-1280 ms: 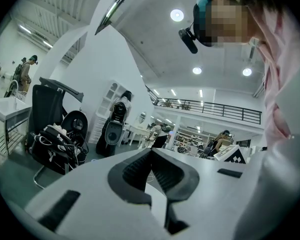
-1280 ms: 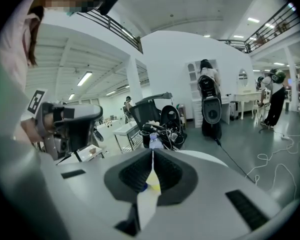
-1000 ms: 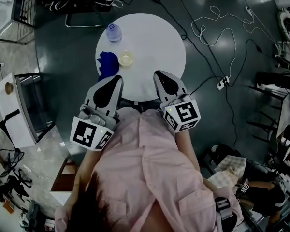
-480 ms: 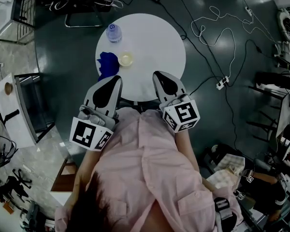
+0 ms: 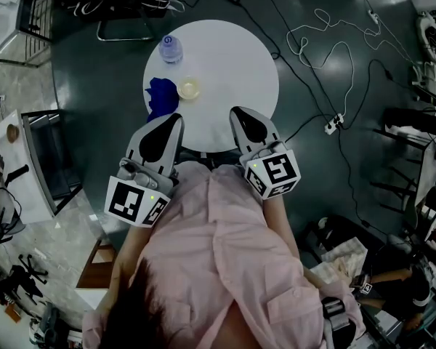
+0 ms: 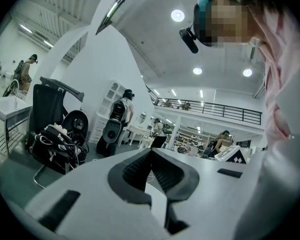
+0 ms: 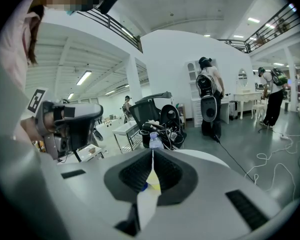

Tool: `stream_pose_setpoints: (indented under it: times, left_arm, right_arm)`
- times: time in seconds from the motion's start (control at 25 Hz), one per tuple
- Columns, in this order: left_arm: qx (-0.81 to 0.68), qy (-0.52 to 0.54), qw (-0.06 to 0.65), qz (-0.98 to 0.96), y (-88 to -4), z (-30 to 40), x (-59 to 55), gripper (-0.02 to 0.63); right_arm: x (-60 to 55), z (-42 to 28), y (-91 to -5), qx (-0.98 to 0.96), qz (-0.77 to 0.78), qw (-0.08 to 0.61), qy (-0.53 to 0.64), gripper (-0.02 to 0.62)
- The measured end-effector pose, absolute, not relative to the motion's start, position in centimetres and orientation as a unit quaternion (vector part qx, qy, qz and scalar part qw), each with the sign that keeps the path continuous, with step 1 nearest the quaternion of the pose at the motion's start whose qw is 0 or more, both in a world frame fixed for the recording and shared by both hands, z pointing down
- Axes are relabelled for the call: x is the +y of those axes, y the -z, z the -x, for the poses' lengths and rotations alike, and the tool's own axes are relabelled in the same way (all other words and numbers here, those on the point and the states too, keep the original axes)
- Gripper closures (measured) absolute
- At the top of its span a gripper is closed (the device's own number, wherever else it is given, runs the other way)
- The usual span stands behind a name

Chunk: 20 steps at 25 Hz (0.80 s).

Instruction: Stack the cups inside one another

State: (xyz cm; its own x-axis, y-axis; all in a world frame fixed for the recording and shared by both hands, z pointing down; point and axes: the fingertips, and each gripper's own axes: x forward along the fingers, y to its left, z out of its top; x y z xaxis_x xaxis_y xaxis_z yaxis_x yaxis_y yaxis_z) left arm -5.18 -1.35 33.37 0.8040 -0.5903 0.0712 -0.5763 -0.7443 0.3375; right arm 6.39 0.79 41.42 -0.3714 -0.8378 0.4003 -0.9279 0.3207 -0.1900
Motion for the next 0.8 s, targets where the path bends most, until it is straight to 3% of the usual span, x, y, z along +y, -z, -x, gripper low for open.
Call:
stream_pose_setpoints:
  times: [0.52, 0.8]
  left_arm:
    - [-0.313, 0.019, 0.175, -0.933, -33.3, 5.1, -1.2, 0.592]
    - [-0.314, 0.016, 0.174, -0.933, -33.3, 5.1, -1.2, 0.592]
  right_arm:
    - [1.0, -5.6, -41.0, -0.815, -0.535, 0.119, -0.187, 0.561]
    - [1.5, -1.8, -40.1, -0.856, -0.474, 0.161, -0.128, 0.561]
